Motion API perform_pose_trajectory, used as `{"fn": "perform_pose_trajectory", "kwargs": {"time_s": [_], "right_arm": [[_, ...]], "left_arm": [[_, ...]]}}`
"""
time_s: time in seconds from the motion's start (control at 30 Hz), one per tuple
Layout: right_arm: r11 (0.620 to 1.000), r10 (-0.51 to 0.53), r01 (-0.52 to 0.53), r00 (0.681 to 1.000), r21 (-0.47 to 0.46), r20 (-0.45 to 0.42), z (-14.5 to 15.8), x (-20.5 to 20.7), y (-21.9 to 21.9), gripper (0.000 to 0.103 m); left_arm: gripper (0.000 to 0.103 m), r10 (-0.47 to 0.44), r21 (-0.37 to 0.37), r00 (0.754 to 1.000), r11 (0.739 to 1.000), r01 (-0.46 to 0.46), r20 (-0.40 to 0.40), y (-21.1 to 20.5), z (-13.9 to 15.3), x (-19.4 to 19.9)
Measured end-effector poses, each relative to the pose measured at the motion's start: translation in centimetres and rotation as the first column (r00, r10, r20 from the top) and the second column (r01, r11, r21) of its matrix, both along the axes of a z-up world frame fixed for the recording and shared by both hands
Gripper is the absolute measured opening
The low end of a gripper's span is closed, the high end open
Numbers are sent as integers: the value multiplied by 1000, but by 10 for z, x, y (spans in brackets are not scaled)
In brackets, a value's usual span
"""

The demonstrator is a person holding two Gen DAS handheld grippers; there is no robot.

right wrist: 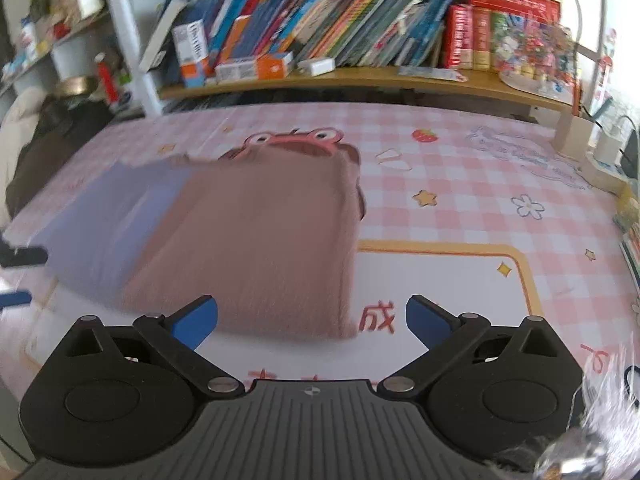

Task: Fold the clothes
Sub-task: 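Open both grippers and move them to the sweater's side edges, then grasp the lavender side edge with the left gripper while the right gripper grasps the mauve middle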

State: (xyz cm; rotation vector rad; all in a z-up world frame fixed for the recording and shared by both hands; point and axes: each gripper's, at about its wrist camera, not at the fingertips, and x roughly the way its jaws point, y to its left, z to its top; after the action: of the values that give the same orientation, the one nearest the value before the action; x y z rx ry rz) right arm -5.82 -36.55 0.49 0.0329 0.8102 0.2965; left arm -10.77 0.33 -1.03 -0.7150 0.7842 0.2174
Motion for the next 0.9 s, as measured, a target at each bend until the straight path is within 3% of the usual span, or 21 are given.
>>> {"fn": "perform_pose_trajectory", "kwargs": {"time_s": [0.23,0.3,0.43,0.5,0.57,0.9], "right_arm": [[994,-85,87,996,72,-21,6,25,-16,98],[991,-99,102,994,85,-35,5,31,-18,93],[986,-119,128,989,106,-92,-4,43,-21,69],[984,-126,140,984,112,-125,-9,47,-21,46],[982,-132,149,980,112,-151,-14,50,-20,41],[979,-156,179,966,95,-206,-31,57,-11,32]], "left_arm": [[84,90,-112,996,990,-89,1,26,-13,2],[82,113,-135,994,984,-112,-1,33,-17,2],[72,150,-167,989,975,-149,-7,44,-23,5],[65,165,-178,986,970,-164,-11,49,-26,7],[59,166,-177,986,970,-164,-7,51,-27,11],[54,209,-246,978,948,-204,-5,63,-33,32]]}}
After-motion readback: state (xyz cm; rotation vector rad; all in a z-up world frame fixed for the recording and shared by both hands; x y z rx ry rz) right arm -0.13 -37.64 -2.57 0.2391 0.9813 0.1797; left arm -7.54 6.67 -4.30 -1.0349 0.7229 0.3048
